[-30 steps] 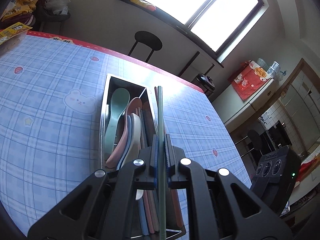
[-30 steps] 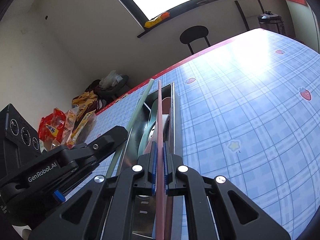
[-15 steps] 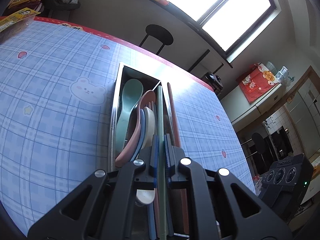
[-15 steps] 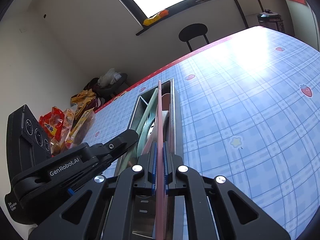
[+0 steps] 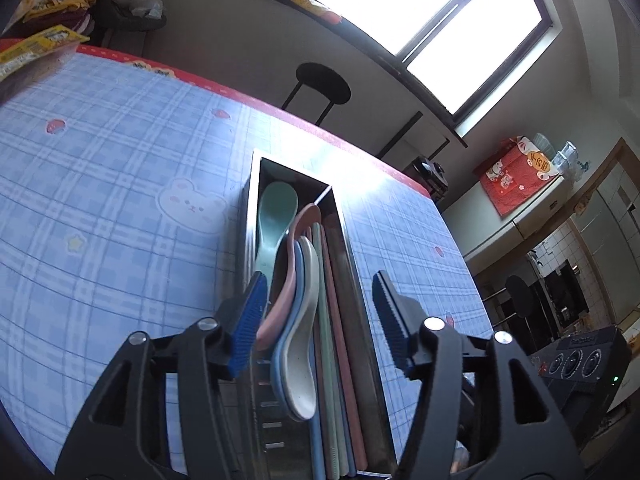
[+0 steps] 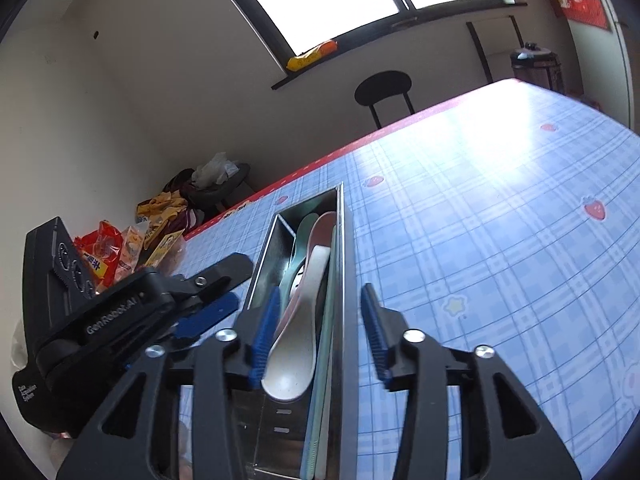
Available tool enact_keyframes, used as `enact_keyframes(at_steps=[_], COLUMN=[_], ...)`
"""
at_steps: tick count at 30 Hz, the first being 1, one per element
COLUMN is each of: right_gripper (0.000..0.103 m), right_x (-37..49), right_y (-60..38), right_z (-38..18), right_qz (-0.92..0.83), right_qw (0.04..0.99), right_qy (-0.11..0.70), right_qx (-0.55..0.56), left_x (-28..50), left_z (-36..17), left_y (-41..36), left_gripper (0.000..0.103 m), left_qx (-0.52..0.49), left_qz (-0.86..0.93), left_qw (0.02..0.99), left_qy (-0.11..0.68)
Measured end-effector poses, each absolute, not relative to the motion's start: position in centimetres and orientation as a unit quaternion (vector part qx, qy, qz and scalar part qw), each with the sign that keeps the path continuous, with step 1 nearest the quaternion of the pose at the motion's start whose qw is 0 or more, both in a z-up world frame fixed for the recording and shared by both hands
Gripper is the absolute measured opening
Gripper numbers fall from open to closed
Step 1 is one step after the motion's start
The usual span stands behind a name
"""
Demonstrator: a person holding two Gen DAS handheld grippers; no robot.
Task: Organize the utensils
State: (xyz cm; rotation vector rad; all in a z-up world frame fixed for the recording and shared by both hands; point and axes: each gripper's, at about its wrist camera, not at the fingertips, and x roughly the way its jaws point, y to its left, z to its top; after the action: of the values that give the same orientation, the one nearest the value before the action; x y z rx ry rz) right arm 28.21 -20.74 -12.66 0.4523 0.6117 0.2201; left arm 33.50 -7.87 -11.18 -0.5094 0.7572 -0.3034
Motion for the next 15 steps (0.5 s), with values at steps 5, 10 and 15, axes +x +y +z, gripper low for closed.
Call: enact_keyframes(at_steps=[5, 10, 15], right_gripper=[0.088, 0.097, 0.097], right_x=[27.2, 26.9, 26.2], right_y=[-21.0, -21.1, -19.9], right_z=[-11.4, -11.0, -10.2], right_qz=[0.065, 0.05, 0.05], right_qw=[0.946, 0.952, 0.962], right_qy=[0.262, 0.256, 0.238], right_qx=[0.178, 0.16, 0.121], left_x=[32.0, 30.1, 27.7], left_z=[-8.4, -7.1, -5.8], left_y=[-5.9, -3.3, 0.2], left_gripper=[0.086, 0.095, 0.097], left_qx=[-0.211, -0.181, -0.163], left_qz=[-0.104, -0.053, -0.002], left_qw=[0.917, 0.935, 0.943], left_qy=[0.321, 0.301, 0.289])
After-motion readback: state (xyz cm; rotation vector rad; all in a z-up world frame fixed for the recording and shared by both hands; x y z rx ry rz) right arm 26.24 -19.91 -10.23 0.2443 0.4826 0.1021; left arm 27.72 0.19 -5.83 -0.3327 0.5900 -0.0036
